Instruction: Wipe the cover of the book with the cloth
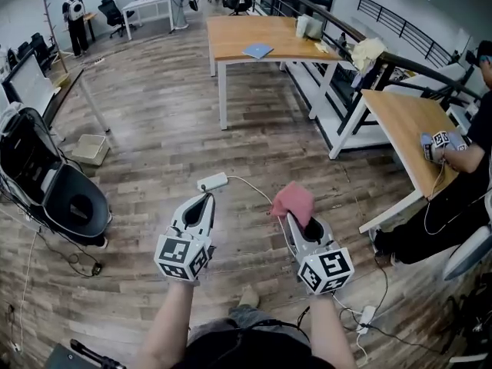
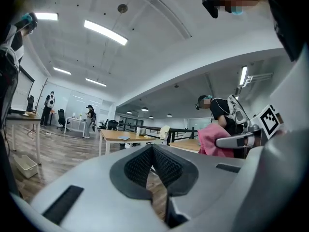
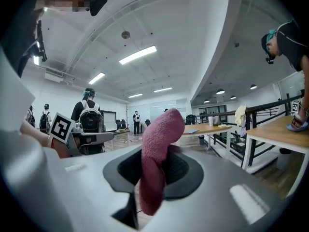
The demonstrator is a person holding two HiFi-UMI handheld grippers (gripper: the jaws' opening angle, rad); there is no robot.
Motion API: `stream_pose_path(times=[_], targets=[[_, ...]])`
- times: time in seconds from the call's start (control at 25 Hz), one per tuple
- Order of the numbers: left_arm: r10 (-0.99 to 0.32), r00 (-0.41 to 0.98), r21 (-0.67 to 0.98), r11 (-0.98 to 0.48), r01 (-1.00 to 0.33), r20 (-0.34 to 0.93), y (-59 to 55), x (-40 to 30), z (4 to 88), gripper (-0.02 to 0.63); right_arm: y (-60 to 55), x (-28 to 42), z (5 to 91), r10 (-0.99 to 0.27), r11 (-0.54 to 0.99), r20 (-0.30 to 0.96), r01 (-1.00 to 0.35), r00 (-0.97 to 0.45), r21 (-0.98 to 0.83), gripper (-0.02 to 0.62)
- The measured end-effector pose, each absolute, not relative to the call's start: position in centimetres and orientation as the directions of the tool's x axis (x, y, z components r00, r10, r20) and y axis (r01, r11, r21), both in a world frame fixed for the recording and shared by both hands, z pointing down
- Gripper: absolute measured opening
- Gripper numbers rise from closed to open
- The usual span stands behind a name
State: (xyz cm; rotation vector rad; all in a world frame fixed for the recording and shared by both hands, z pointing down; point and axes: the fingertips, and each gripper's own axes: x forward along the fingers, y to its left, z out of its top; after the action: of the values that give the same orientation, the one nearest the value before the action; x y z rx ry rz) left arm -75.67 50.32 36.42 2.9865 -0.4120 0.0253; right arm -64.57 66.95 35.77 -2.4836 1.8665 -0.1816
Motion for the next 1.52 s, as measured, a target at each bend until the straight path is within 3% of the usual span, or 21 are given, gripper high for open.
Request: stream_pose_path(times=[0.52,1.0,1.52], targets=[[-0.312,0.948,0.132,-0.939,-0.317,0.06,42.6,-68.6,38.0,-0.005,59.8,-56.5,37.1,-0.964,-0.264,0.07,-0.955,0.257,-0.137,0.091],[-0.205,0.978,0.004,-0.979,-0.205,0.027,28.0,-54.2,34.8,-0.005,44.4,-44.5,35.0,-0.946,-0.324,0.028,-0.934,0.323,-0.149,0.091],[-0.144,0.988,0.052,-0.988,-0.147,0.058,15.7,-46.0,36.7,-0.005,32.6,-37.7,36.4,-0.922,-0.388,0.073,-0.906,0.381,-0.169,0.091]])
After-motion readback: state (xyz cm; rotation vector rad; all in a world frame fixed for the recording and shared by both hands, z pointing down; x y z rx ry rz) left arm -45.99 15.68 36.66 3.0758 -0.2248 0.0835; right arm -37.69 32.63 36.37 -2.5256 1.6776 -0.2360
